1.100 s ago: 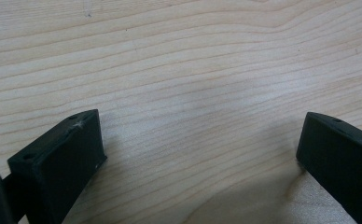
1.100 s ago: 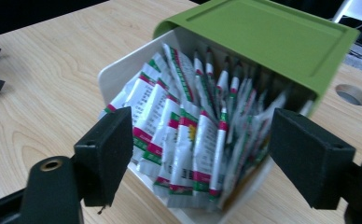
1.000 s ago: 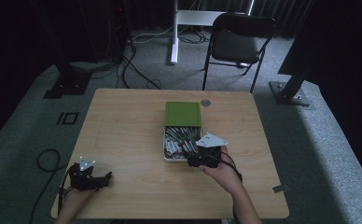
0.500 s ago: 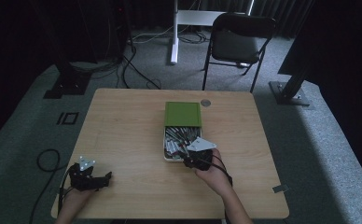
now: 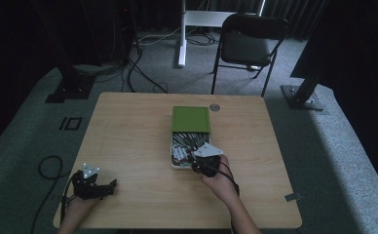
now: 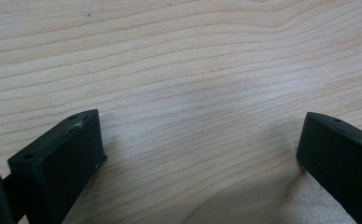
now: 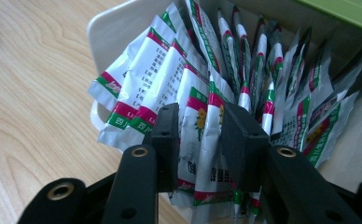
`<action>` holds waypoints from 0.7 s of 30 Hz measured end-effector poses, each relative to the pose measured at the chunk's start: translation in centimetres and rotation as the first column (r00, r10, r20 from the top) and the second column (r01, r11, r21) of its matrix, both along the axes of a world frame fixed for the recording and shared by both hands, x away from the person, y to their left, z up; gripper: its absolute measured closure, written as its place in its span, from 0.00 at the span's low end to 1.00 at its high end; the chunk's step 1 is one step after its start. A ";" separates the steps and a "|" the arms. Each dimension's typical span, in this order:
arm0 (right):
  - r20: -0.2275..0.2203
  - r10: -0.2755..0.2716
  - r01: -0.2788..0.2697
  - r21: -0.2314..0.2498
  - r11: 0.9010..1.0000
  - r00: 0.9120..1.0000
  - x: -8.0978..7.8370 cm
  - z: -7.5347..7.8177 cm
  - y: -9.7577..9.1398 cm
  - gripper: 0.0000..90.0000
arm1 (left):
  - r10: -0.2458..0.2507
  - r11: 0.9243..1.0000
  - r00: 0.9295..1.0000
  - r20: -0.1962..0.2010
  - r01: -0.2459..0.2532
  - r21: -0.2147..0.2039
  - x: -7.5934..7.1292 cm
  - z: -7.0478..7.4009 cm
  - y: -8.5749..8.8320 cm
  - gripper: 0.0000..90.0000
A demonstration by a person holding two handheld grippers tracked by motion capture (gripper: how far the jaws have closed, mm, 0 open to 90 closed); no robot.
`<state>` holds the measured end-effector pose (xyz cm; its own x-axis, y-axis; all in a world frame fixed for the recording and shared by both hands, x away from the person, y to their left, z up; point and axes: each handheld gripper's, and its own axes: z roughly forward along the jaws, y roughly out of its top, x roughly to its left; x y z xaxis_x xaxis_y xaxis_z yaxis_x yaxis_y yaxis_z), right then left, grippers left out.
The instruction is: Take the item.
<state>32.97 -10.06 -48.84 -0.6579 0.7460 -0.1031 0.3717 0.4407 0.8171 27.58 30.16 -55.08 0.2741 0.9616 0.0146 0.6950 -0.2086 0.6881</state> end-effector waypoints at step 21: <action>0.049 -0.124 0.128 -0.113 0.985 0.991 0.2 -1.5 1.2 0.92 | -0.001 1.000 1.000 0.000 0.001 0.001 0.0 0.0 0.0 0.02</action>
<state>33.19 -8.87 -50.30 -0.5528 0.8040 -0.2190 0.3971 0.4852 0.7790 27.58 30.17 -55.08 0.2746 0.9614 0.0153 0.6951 -0.2095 0.6877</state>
